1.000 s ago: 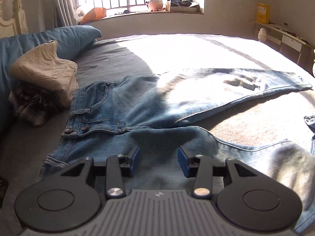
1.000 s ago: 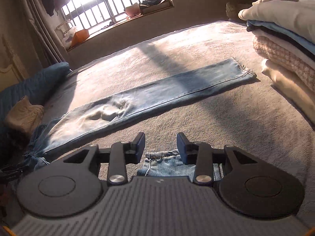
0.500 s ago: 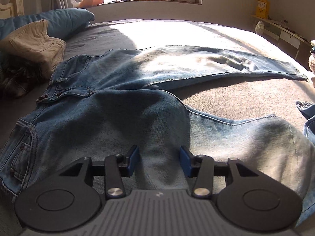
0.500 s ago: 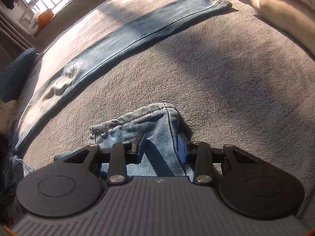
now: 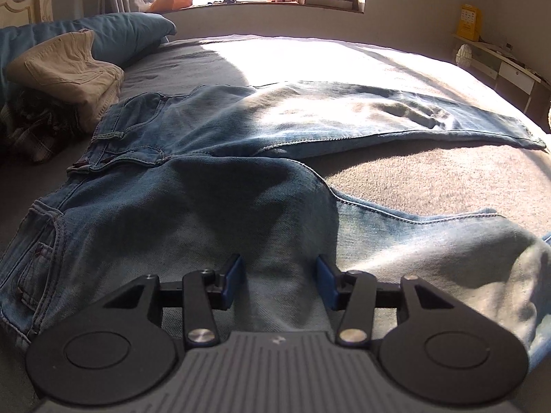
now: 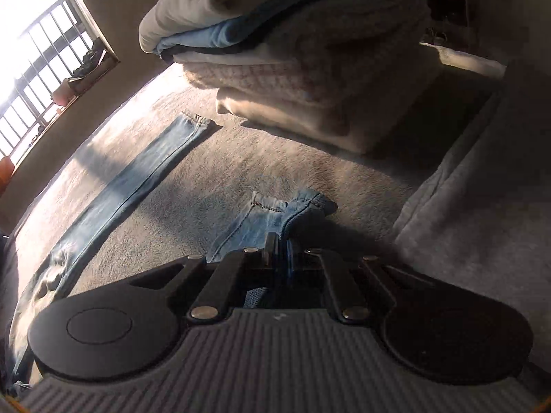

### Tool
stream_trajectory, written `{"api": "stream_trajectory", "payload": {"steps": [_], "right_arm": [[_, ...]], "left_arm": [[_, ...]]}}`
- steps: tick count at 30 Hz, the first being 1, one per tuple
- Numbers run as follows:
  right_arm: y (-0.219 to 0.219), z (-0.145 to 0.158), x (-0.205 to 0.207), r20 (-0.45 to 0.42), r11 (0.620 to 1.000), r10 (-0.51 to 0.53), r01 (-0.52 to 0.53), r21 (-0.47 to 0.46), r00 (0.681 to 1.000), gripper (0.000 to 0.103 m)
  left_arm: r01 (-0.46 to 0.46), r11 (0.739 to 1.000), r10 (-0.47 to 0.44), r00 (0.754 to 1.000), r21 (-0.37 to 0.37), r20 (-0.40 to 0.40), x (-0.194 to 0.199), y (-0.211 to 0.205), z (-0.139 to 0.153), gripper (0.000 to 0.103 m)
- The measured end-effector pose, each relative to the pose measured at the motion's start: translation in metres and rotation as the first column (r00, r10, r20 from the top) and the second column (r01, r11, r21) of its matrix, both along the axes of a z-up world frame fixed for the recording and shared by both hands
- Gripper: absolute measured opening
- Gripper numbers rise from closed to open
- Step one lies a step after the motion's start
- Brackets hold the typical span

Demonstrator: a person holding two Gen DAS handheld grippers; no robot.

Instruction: Fold clothes

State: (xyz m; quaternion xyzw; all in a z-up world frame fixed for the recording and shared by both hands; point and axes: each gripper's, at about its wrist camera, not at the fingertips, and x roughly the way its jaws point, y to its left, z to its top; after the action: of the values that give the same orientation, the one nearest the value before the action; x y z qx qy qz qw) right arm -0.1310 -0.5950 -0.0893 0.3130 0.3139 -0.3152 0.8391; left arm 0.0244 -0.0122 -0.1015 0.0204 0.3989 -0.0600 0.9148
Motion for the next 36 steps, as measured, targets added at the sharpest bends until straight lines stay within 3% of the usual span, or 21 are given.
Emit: {"api": "stream_trajectory", "payload": {"steps": [3, 5, 7, 9, 11, 12, 13, 14, 15, 17, 20, 21, 30, 33, 34, 36], "right_arm": [[-0.001, -0.022, -0.013, -0.120, 0.999, -0.050, 0.052, 0.011, 0.992, 0.010], [0.005, -0.017, -0.018, -0.185, 0.995, -0.094, 0.084, -0.061, 0.978, 0.021], [0.016, -0.004, -0.022, -0.207, 0.985, -0.083, 0.049, -0.163, 0.975, 0.021], [0.036, 0.014, -0.023, -0.197, 0.959, -0.013, -0.043, -0.279, 0.980, 0.021], [0.059, 0.028, -0.009, -0.168, 0.917, 0.158, -0.207, -0.341, 0.973, 0.024], [0.072, 0.033, 0.004, -0.152, 0.885, 0.277, -0.314, -0.345, 0.949, 0.025], [0.086, 0.038, 0.019, -0.140, 0.840, 0.400, -0.424, -0.339, 0.906, 0.028], [0.102, 0.039, 0.038, -0.132, 0.781, 0.528, -0.540, -0.314, 0.839, 0.032], [0.120, 0.040, 0.057, -0.128, 0.699, 0.649, -0.654, -0.289, 0.750, 0.035], [0.161, 0.032, 0.092, -0.166, 0.487, 0.828, -0.834, -0.260, 0.536, 0.050], [0.217, 0.009, 0.125, -0.288, 0.168, 0.928, -0.955, -0.246, 0.237, 0.051], [0.226, 0.002, 0.131, -0.315, 0.110, 0.932, -0.967, -0.231, 0.181, 0.051], [0.251, -0.024, 0.155, -0.399, -0.055, 0.916, -0.998, -0.043, -0.034, 0.056], [0.263, -0.023, 0.140, -0.451, -0.087, 0.891, -0.994, -0.059, -0.051, 0.020], [0.266, -0.022, 0.135, -0.477, -0.088, 0.878, -0.993, -0.083, -0.038, 0.006], [0.268, -0.016, 0.128, -0.511, -0.056, 0.859, -0.988, -0.147, 0.027, 0.002]], "left_arm": [[0.006, 1.000, -0.006, 1.000, 0.011, -0.002, 0.000, -0.001, 0.001, 0.049], [0.008, 1.000, -0.008, 1.000, 0.017, -0.002, -0.001, -0.001, 0.001, 0.050], [0.008, 1.000, -0.008, 1.000, 0.022, -0.002, -0.002, -0.001, 0.001, 0.050], [0.006, 1.000, -0.006, 1.000, 0.023, 0.000, -0.003, -0.001, 0.000, 0.050], [0.006, 1.000, -0.006, 1.000, 0.025, 0.004, -0.003, -0.002, -0.001, 0.050], [0.006, 1.000, -0.006, 1.000, 0.027, 0.006, -0.003, -0.003, -0.002, 0.051], [0.006, 1.000, -0.006, 1.000, 0.031, 0.009, -0.003, -0.004, -0.003, 0.051], [0.006, 0.999, -0.007, 1.000, 0.035, 0.011, -0.003, -0.004, -0.003, 0.051], [0.008, 0.999, -0.009, 1.000, 0.041, 0.015, -0.004, -0.005, -0.003, 0.051], [0.011, 0.999, -0.012, 1.000, 0.048, 0.019, -0.005, -0.005, -0.003, 0.051], [0.009, 0.999, -0.011, 0.999, 0.052, 0.031, -0.007, -0.004, -0.004, 0.054], [0.009, 0.999, -0.011, 0.999, 0.052, 0.036, -0.007, -0.004, -0.004, 0.055], [0.020, 0.997, -0.024, 0.997, 0.069, 0.069, -0.011, -0.005, -0.005, 0.056], [0.011, 0.997, -0.018, 0.996, 0.072, 0.093, -0.012, -0.006, -0.003, 0.057], [0.007, 0.997, -0.015, 0.995, 0.074, 0.104, -0.012, -0.006, -0.002, 0.057], [0.001, 0.997, -0.010, 0.992, 0.076, 0.123, -0.012, -0.005, 0.001, 0.057]]}}
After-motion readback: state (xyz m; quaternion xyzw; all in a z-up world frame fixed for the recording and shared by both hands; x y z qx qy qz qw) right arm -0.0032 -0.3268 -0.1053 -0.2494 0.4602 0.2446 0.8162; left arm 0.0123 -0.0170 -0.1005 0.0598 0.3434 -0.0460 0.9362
